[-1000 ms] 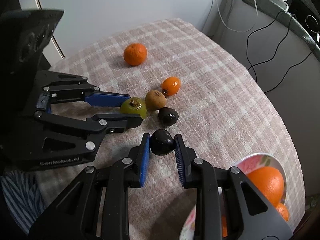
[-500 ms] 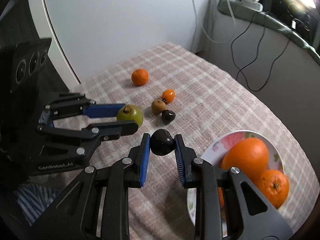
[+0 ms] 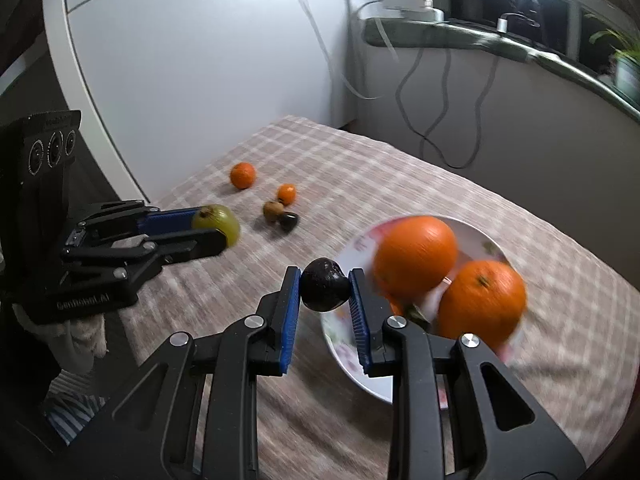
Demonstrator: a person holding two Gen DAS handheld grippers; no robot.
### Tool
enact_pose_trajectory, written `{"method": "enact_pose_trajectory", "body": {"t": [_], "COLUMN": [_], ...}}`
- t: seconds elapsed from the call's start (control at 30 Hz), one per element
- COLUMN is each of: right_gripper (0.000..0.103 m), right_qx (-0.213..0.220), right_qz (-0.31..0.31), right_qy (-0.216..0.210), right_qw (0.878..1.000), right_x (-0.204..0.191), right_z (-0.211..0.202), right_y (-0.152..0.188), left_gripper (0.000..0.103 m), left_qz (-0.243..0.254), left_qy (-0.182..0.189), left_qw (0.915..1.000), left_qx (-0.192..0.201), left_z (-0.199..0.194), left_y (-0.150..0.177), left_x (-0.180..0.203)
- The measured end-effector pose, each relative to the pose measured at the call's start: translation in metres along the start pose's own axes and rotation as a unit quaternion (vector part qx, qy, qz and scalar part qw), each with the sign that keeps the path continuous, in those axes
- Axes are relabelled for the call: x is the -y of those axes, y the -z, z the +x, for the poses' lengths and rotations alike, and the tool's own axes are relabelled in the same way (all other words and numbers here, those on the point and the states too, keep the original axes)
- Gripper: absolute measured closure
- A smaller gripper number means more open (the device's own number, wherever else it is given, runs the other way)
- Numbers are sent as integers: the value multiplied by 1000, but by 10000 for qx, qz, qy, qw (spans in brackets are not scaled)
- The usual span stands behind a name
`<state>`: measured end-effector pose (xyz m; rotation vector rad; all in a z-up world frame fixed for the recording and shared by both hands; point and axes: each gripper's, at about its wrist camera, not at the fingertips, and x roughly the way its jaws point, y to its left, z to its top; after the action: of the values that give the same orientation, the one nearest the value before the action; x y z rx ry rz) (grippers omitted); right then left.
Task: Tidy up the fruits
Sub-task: 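Carry the dark plum and green fruit onto the plate and open both tools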
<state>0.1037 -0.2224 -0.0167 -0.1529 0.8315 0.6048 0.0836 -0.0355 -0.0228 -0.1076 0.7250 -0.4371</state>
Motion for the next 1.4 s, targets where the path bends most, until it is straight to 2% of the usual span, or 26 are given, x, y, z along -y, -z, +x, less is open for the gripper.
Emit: {"method": "enact_pose_trajectory", "body": {"t": [0.27, 0.53, 1.0, 1.4], "right_gripper": [78, 78, 78, 78], "right_qx": [112, 7, -149, -151], "right_qz": [401, 593, 662, 516], "right_qy": [511, 690, 817, 824], "right_qw": [9978, 9958, 9943, 9951], "right_x": [30, 45, 52, 43], "right_z": [-28, -32, -8, 0], "right_y": [33, 58, 60, 58], "left_gripper": [76, 76, 76, 75], "left_qz": [-2, 165, 273, 390], "left_qy": [158, 327, 230, 178], "left_qw": [9998, 9988, 9979, 9973], "left_qx": [-149, -317, -542, -603], "left_z": [11, 32, 72, 84], "left_y": [8, 9, 2, -2], "left_x": [14, 37, 49, 53]}}
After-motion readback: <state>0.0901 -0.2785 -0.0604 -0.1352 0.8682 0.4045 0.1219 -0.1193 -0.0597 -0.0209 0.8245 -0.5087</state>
